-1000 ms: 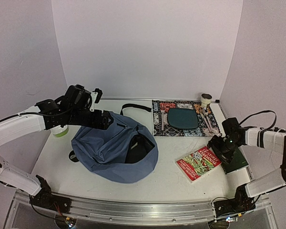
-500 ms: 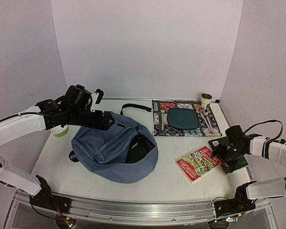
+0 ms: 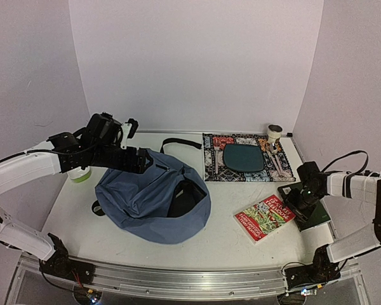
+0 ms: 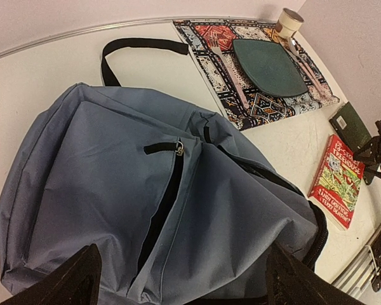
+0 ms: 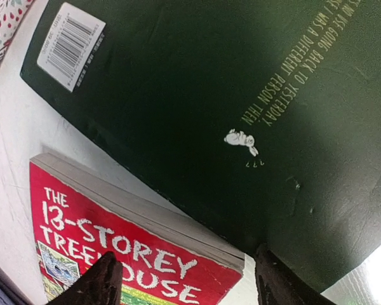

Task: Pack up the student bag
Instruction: Pick up the book from the center of the board.

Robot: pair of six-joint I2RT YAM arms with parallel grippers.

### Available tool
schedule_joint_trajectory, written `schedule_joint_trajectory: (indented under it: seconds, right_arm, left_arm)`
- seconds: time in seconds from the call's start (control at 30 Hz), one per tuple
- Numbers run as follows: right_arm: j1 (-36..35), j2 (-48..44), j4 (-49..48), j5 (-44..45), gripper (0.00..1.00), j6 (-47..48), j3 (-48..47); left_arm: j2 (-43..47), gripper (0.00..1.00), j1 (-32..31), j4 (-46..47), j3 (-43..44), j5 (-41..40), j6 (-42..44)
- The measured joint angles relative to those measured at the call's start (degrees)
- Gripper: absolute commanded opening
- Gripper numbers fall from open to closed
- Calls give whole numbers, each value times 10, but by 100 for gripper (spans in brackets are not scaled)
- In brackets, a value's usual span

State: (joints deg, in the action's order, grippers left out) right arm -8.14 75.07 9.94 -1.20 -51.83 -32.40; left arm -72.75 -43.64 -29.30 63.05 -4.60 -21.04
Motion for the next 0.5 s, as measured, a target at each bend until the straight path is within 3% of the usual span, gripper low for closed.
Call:
schedule_joint_trajectory:
  seconds: [0.27, 0.5]
  right_arm:
    - [-5, 9, -69, -44, 59, -4, 12]
    - [-57, 48, -128, -85, 57, -13, 7]
  left_arm:
    - [0, 91, 0, 0, 0, 2, 0]
    - [0, 91, 0, 0, 0, 14, -1]
